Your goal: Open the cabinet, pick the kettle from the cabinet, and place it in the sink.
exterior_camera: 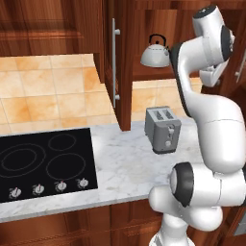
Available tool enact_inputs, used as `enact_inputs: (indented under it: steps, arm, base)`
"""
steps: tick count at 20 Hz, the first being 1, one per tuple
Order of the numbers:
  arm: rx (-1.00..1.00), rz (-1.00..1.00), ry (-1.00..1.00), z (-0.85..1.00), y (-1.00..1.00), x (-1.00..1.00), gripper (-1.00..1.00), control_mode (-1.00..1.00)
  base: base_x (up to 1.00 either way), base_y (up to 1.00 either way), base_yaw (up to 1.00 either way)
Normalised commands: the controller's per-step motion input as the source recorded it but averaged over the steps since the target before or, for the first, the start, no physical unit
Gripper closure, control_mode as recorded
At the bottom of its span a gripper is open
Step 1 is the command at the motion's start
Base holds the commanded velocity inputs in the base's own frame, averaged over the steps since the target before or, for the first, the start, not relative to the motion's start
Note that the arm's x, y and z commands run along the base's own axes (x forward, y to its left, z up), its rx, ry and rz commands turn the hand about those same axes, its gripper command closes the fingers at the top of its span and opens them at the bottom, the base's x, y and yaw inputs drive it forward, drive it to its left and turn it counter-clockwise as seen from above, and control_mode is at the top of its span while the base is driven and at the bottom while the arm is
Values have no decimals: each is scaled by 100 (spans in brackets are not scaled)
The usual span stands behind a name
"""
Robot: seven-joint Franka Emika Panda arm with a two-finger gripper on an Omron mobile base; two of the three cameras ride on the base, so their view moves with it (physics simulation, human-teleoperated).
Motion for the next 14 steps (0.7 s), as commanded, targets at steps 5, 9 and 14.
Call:
enact_inputs:
  steps: [5,9,14]
  arm:
    - [0,-5,0,0,-59,-31,-100,-100]
    - [0,-7,0,0,-57,-30,-100,-100]
    - [0,-12,0,0,-53,-33,-100,-100]
  base:
    - [0,0,0]
    - [0,0,0]
    - [0,0,0]
